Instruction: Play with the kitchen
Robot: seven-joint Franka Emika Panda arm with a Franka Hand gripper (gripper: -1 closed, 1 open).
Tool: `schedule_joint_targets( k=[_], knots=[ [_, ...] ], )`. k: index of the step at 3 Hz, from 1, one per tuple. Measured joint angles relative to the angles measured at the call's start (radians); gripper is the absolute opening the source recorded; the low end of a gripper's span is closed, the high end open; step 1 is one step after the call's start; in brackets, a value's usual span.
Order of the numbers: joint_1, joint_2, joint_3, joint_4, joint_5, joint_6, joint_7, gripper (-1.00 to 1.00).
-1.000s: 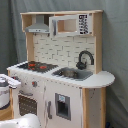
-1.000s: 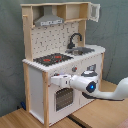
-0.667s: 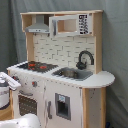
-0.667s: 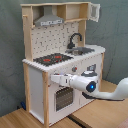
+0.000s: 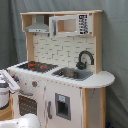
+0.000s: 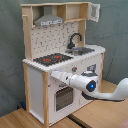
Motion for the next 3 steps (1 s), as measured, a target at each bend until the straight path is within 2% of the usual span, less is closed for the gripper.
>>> schedule_joint_targets(
  k=[1, 3],
  knots=[
    [0.001, 0.000, 0.003, 0.000, 0.037, 0.000, 0.097, -1.00],
    [0.002, 0.000, 0.004, 0.000, 0.055, 0.002, 0.308, -1.00]
  ],
)
